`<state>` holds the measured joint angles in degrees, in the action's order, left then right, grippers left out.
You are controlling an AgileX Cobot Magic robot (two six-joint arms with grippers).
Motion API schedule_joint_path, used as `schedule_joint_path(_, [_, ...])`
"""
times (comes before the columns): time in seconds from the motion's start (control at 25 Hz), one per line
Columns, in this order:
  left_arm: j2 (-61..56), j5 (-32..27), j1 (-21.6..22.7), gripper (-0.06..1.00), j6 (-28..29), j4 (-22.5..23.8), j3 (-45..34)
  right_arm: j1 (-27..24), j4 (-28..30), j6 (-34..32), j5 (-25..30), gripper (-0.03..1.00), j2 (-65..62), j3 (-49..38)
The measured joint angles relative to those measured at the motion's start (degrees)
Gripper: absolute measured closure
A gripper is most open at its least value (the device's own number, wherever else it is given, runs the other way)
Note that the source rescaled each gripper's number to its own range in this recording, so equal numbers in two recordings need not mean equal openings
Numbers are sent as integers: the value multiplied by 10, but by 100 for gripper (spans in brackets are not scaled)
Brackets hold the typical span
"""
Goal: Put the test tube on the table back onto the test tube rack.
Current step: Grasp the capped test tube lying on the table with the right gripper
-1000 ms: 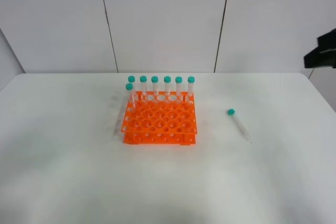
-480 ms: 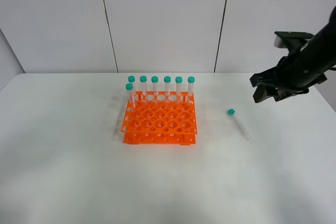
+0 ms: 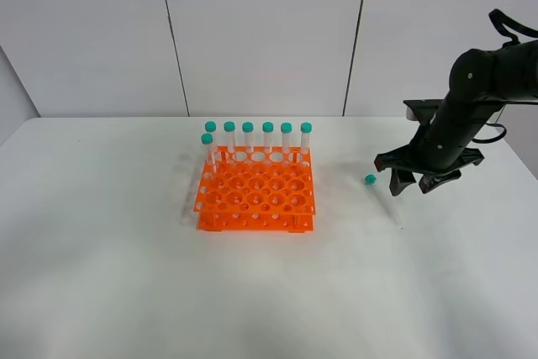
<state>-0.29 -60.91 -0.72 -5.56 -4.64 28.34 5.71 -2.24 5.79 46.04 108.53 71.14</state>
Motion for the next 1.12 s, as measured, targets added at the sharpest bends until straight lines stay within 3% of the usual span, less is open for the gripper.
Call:
schedule_joint_path(0.32, [0,0,0,-6,0,0,0,0,-6,1,104,34,81,96])
schedule_joint_path(0.64, [0,0,0,-6,0,0,0,0,-6,2,113,34,115,109])
schedule_joint_path(1.12, [0,0,0,-6,0,0,0,0,1,21,79,34,136,109])
